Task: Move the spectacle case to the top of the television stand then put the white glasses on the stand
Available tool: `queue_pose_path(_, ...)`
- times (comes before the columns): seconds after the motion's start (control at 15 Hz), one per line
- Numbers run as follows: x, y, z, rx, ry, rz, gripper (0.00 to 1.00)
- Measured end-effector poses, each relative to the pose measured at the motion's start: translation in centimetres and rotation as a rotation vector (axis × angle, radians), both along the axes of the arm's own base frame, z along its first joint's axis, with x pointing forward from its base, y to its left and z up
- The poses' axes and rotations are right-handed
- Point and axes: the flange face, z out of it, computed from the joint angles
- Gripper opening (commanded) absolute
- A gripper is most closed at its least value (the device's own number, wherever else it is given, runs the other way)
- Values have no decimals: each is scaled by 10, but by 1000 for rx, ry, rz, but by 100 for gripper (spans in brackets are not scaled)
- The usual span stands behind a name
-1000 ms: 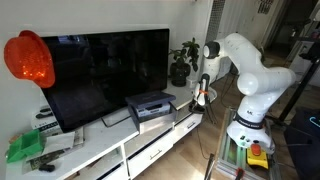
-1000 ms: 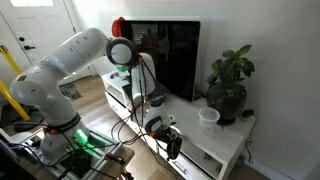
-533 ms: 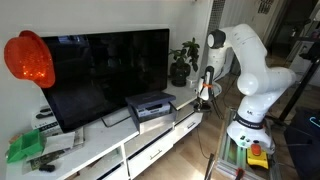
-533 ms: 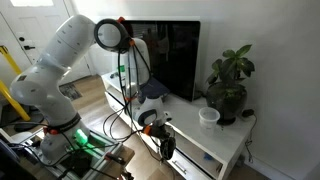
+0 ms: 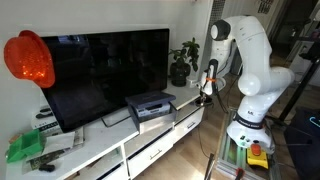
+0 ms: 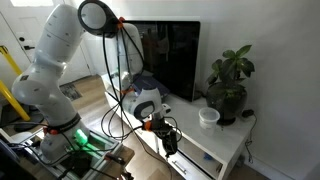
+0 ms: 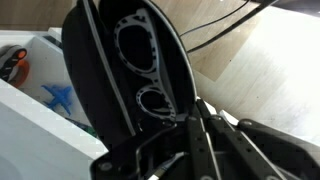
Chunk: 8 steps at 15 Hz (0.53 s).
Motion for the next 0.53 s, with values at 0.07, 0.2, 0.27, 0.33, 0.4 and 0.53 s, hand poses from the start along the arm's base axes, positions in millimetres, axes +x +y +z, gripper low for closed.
queue_pose_path(0.07,1,0,5,-7,-3,29,1)
queue_pose_path(0.2,7,2,16,-26,-23,93,1)
queue_pose_path(0.27,10,3,22,-37,-40,127,1)
queue_pose_path(0.33,14,5,28,-46,-58,162,1)
queue_pose_path(0.4,18,7,35,-57,-78,195,1)
queue_pose_path(0.53,27,13,48,-72,-119,264,1)
